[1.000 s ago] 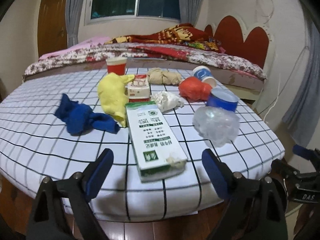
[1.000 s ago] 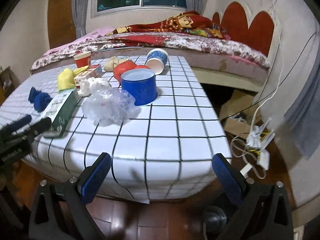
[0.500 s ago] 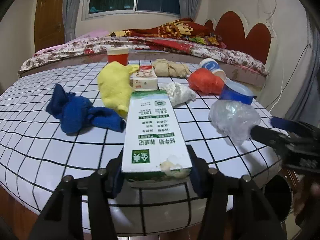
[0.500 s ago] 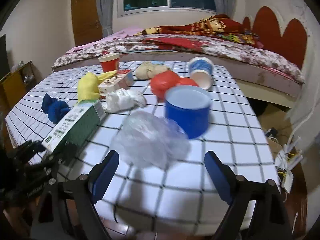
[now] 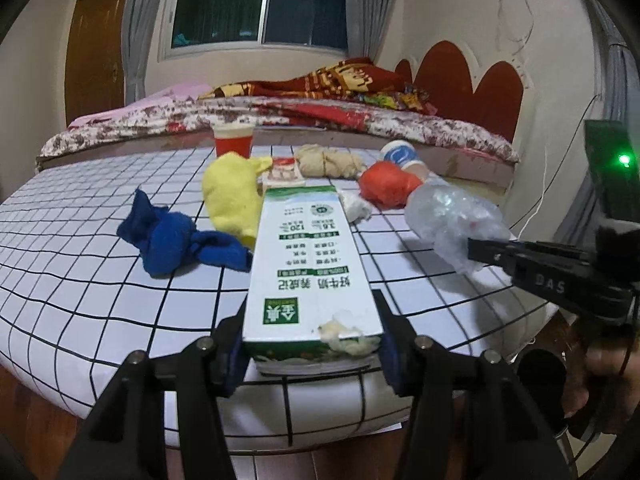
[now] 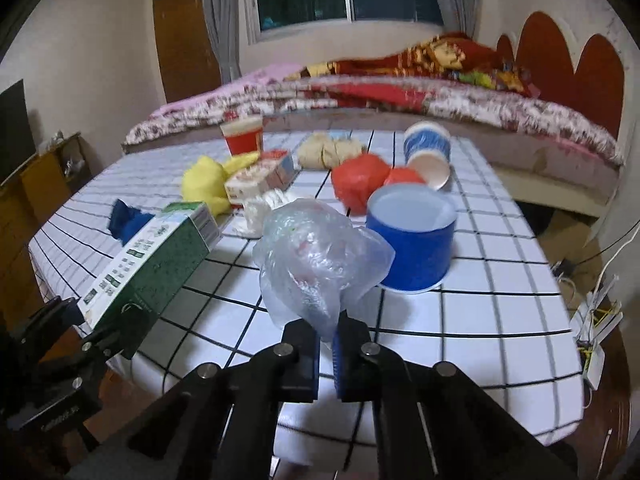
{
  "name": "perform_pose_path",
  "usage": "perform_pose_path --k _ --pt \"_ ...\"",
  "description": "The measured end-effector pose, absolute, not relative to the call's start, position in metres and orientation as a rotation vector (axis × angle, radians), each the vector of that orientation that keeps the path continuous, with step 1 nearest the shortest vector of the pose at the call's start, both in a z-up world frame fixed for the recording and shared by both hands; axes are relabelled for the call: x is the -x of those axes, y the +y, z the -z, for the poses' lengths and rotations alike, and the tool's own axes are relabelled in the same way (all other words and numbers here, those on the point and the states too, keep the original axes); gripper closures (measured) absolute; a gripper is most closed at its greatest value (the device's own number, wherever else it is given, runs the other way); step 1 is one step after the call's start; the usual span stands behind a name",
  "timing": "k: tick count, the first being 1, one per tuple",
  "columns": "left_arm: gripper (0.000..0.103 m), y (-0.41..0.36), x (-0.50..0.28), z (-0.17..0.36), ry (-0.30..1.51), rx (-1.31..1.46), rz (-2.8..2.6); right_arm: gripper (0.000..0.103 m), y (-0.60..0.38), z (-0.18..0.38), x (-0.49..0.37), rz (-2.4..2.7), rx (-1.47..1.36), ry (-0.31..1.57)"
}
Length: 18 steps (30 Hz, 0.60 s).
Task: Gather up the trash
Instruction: 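Grasp the green-and-white milk carton with the left gripper while the right gripper grasps the clear plastic bag, then carry the carton and bag over the black bin and open both grippers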
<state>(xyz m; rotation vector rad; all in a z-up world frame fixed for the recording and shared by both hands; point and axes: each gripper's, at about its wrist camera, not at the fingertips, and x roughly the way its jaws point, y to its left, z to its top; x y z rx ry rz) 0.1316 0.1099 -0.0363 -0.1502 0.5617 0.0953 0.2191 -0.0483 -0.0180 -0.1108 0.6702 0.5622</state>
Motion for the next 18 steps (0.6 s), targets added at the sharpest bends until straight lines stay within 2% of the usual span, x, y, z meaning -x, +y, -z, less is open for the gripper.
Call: perform_pose_path --k 7,18 --pt "0.049 0.079 -0.119 0.018 0.505 0.087 -0.021 0.098 -0.094 -0.002 -0.187 -0.481 0.123 0.583" --pt "0.049 -0.007 -0.119 0.011 0.482 0.020 0.207 0.098 -0.238 0.000 -0.162 -0.227 0.028 0.608"
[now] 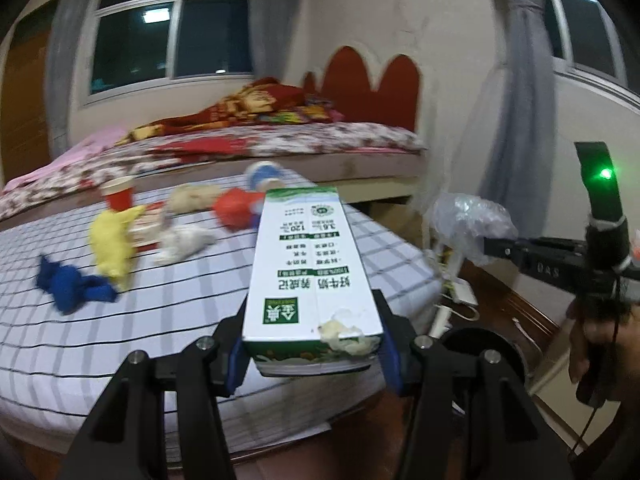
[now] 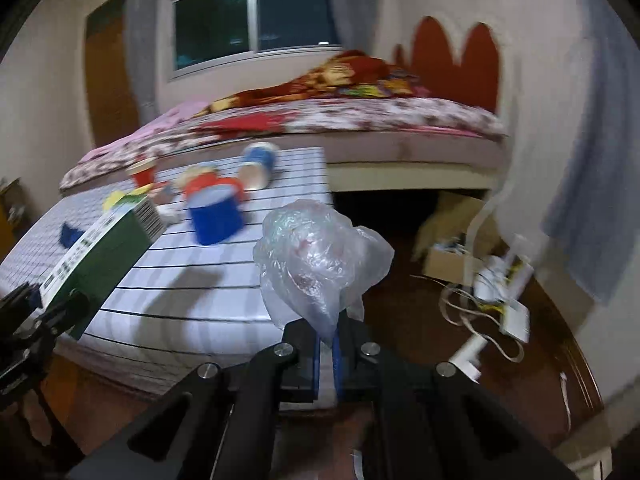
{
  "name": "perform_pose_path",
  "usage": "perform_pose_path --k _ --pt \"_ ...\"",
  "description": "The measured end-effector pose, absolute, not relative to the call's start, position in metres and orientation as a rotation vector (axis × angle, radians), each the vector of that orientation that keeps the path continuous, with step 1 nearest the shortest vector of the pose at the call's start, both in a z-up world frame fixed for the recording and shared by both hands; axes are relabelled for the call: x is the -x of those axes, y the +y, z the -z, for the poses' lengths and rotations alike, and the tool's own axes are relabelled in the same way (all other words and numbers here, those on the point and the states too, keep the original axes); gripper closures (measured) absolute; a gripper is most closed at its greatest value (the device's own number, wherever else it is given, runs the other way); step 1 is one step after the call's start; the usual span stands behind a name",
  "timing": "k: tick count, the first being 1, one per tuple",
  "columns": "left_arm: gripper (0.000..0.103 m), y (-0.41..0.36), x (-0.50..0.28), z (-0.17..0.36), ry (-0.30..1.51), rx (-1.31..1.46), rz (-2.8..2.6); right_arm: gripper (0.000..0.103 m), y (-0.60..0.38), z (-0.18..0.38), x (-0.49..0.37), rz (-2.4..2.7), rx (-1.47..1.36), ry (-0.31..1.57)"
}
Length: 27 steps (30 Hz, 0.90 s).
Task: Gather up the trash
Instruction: 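Carry the carton and bag over the black bin and open both grippers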
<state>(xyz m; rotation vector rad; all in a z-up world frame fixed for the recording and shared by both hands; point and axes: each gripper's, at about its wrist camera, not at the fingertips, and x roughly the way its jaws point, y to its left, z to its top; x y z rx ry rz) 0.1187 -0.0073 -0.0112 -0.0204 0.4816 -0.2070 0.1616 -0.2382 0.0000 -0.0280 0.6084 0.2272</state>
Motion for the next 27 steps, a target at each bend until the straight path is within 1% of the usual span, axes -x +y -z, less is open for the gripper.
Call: perform_pose_path --k 6,15,21,25,27 --pt "0.049 -0.071 -0.116 0.018 0.505 -0.027 0.369 0.098 -0.304 0.014 -0.145 -0.113 -0.021 0.649" --pt "0.049 -0.159 -0.114 0.050 0.612 -0.117 0.605 0.098 -0.363 0.069 -0.116 -0.050 -0.011 0.775" --pt "0.049 -0.187 -0.128 0.081 0.729 -0.136 0.689 0.098 -0.390 0.110 -0.114 -0.040 -0.014 0.870" --pt "0.048 -0.197 -0.134 0.095 0.790 -0.159 0.717 0.098 -0.398 0.124 -0.119 -0.053 -0.041 0.909" --pt "0.046 -0.200 -0.137 0.101 0.817 -0.157 0.742 0.096 -0.400 0.131 -0.125 -0.070 -0.059 0.939"
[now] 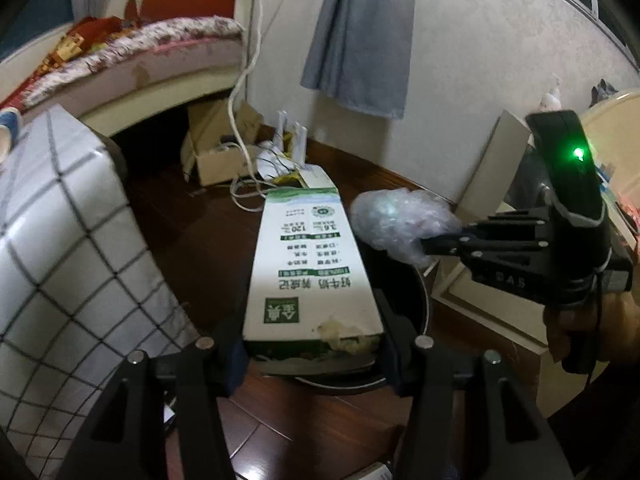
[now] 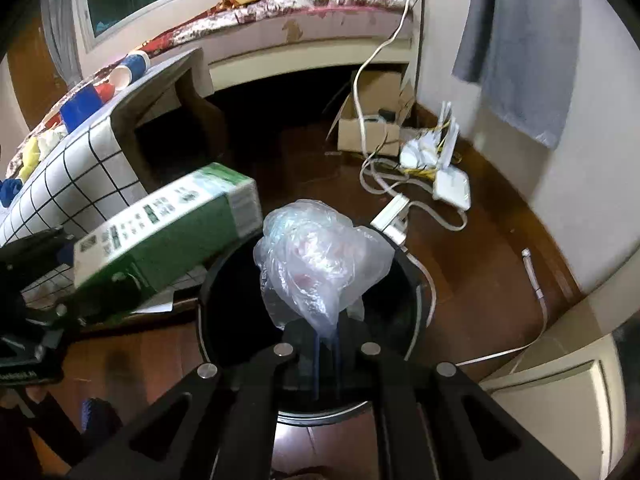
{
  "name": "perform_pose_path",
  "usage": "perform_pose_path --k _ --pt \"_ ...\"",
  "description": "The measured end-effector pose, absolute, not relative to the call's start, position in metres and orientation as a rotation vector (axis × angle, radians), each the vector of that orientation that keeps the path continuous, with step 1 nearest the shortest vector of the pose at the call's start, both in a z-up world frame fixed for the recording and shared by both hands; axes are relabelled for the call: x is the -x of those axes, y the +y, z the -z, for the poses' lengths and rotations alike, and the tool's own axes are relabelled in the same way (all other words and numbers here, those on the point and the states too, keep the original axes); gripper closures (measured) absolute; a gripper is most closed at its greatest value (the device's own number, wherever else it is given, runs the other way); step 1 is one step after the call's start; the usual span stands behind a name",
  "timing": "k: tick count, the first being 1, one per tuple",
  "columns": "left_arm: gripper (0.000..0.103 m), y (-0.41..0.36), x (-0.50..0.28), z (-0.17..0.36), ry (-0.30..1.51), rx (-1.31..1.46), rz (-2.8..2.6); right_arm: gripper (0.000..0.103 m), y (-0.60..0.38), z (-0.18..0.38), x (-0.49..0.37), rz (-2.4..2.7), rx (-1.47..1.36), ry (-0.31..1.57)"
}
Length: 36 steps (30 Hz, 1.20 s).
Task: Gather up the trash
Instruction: 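Carry the carton and bag over the black bin and open both grippers, then move both grippers back over the table toward the blue items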
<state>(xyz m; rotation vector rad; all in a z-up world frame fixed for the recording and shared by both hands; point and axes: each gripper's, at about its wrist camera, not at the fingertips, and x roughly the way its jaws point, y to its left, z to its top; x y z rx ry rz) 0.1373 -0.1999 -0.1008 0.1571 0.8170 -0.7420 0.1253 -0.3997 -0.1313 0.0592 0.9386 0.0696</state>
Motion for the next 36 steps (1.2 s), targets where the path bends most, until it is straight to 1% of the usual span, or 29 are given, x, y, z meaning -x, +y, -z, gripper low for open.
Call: perform_pose_path --k 1,2,3,4,9,14,24,36 --pt "0.034 -0.200 -0.142 0.103 0.829 -0.152 0.737 0.093 -0.400 0.136 -0.128 -0.063 -0.055 0.959" --pt "0.022 -0.199 -0.147 0.106 0.840 -0.146 0.708 0.068 -0.401 0.141 -0.132 -0.037 -0.042 0.981" --pt "0.007 -0.197 -0.149 0.105 0.837 -0.135 0.684 0.019 -0.405 0.146 -0.134 -0.009 -0.043 1.003" --pt "0.001 -0.194 -0.149 0.103 0.827 -0.119 0.666 0.000 -0.411 0.148 -0.135 0.013 -0.056 1.014" --pt "0.001 -0.177 -0.146 0.091 0.810 -0.096 0.567 0.001 -0.432 0.141 -0.132 0.112 -0.121 0.985" --pt "0.001 -0.161 -0.137 0.072 0.750 -0.080 0.482 0.001 -0.427 0.123 -0.130 0.137 -0.130 0.940" --pt "0.000 -0.122 -0.137 0.047 0.686 -0.061 0.354 0.001 -0.376 0.066 -0.134 0.084 -0.077 0.804" --pt "0.000 -0.055 -0.142 0.023 0.625 -0.010 0.175 0.001 -0.294 0.026 -0.158 -0.049 0.002 0.741"
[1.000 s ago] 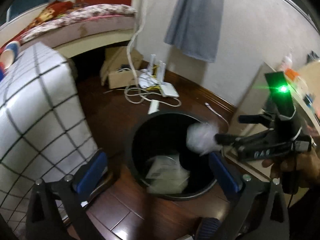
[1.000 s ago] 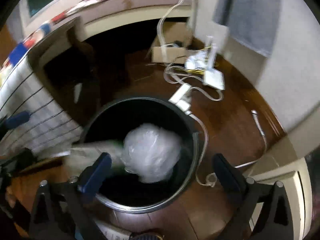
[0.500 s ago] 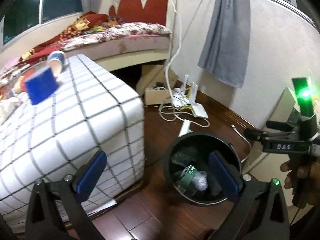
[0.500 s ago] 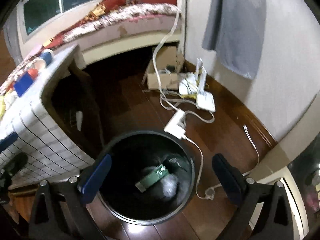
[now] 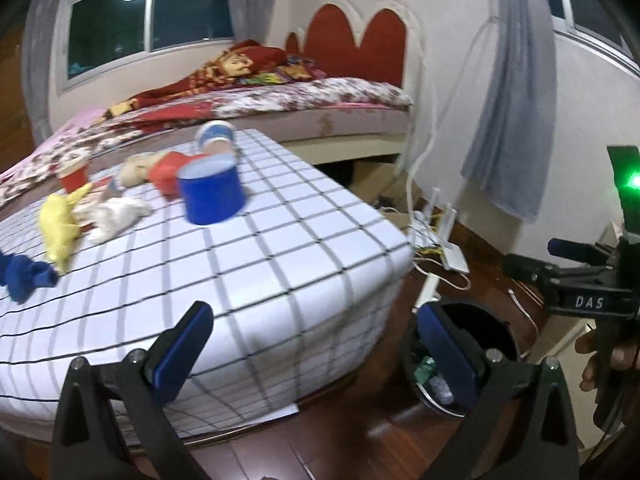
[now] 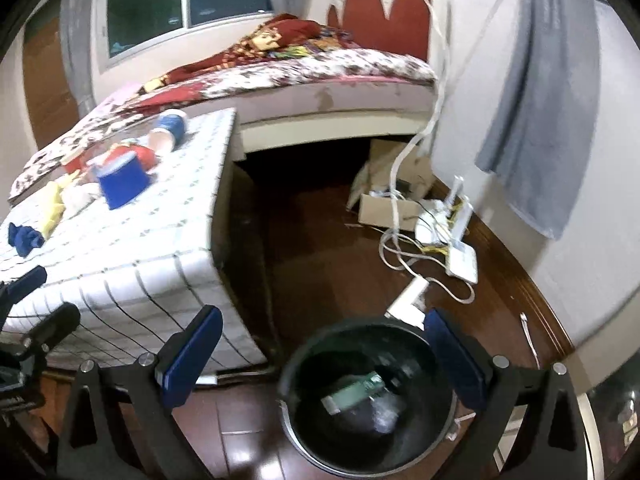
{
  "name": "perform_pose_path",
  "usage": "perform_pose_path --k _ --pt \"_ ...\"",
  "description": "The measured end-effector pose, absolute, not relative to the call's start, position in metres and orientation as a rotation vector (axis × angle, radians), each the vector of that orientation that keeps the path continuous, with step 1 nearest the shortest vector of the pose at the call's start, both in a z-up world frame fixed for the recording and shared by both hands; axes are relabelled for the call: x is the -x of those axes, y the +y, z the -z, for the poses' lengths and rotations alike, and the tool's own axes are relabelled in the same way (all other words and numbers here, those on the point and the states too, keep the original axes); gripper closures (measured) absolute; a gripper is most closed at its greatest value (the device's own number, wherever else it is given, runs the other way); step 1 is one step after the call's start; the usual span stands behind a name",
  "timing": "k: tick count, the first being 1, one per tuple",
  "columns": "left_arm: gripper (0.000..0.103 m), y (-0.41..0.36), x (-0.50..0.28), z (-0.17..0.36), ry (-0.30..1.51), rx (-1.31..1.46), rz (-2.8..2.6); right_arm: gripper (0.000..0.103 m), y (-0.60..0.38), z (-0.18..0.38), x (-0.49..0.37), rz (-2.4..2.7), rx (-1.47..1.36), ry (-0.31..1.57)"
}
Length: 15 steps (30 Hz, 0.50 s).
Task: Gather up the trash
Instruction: 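Move both grippers back over the table toward the blue items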
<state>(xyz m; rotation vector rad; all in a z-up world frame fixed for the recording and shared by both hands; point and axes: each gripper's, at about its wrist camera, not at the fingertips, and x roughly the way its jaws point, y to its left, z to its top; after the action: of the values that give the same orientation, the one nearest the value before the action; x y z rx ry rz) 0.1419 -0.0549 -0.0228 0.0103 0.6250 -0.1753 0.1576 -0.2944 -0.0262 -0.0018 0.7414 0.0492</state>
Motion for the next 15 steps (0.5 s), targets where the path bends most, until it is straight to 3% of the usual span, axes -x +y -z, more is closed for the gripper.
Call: perform_pose_path --k 15 --pt "0.000 0.064 -0.133 0.010 0.579 0.039 -0.059 0.001 -0.158 -0.002 -0.203 -0.260 0.073 0.684"
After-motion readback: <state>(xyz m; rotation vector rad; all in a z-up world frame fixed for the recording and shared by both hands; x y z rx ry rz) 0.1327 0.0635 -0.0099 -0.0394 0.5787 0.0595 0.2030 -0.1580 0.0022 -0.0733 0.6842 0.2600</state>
